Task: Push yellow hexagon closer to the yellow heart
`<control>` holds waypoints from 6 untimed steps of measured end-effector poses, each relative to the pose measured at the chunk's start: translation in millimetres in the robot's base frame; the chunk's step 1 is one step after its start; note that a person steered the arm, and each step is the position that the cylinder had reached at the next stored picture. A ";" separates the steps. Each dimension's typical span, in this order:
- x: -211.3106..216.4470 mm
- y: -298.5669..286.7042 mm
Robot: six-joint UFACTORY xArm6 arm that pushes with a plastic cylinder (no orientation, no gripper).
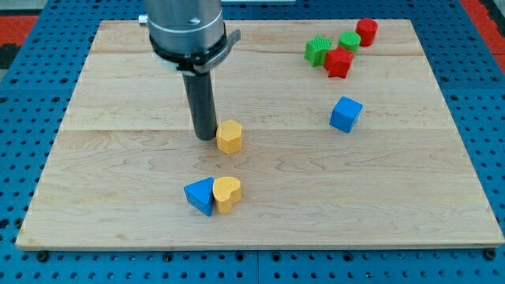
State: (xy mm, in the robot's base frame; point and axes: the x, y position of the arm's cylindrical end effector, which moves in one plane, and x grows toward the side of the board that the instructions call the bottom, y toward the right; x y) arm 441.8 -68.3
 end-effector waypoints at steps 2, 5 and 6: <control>29.3 47.8; 70.4 77.8; 80.3 94.0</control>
